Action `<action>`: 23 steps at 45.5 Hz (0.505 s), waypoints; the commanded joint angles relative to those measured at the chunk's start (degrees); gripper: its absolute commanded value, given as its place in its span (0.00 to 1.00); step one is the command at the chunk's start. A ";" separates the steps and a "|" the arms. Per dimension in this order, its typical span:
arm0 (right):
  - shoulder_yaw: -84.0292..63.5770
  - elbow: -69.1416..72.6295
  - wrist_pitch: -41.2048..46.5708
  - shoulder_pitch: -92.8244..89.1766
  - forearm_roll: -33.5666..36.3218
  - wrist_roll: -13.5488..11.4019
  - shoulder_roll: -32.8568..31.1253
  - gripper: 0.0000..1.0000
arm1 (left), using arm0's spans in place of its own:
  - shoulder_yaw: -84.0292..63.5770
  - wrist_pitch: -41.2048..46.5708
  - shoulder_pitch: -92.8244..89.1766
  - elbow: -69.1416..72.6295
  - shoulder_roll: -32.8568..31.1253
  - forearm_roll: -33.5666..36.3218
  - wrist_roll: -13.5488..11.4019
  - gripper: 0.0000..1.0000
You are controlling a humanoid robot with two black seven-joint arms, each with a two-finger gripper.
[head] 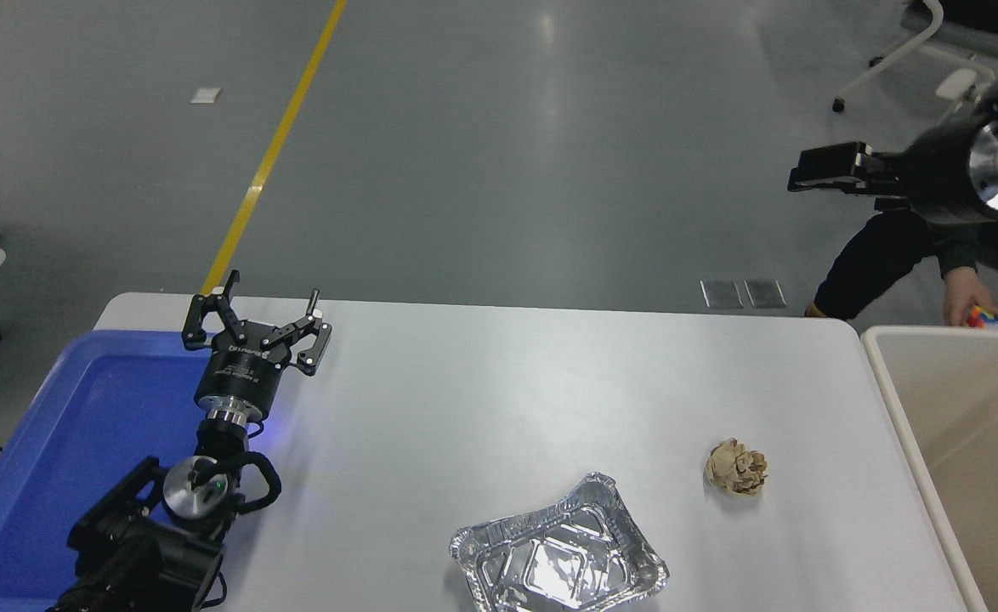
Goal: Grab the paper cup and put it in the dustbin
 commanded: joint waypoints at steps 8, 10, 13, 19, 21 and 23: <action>-0.64 5.99 14.91 3.27 4.98 0.78 14.84 1.00 | 0.00 0.00 0.04 0.00 0.00 -0.03 0.00 0.99; 0.41 6.25 16.40 2.31 6.39 0.87 15.10 1.00 | 0.00 0.00 0.04 0.00 0.00 -0.03 0.00 0.99; 1.73 6.26 17.99 0.81 8.94 0.96 16.07 1.00 | 0.00 0.00 0.04 0.00 0.00 -0.03 0.00 0.99; 2.35 6.17 19.66 -0.77 12.81 0.96 19.58 1.00 | 0.00 0.00 -0.05 0.00 0.00 -0.03 0.00 0.99; 2.44 5.82 19.66 -1.65 12.90 0.96 20.46 1.00 | 0.00 0.00 0.04 0.00 0.00 -0.03 0.00 0.99; 2.44 5.12 19.49 -2.44 12.99 1.04 21.34 1.00 | 0.00 0.00 0.04 0.00 0.00 -0.03 0.00 0.99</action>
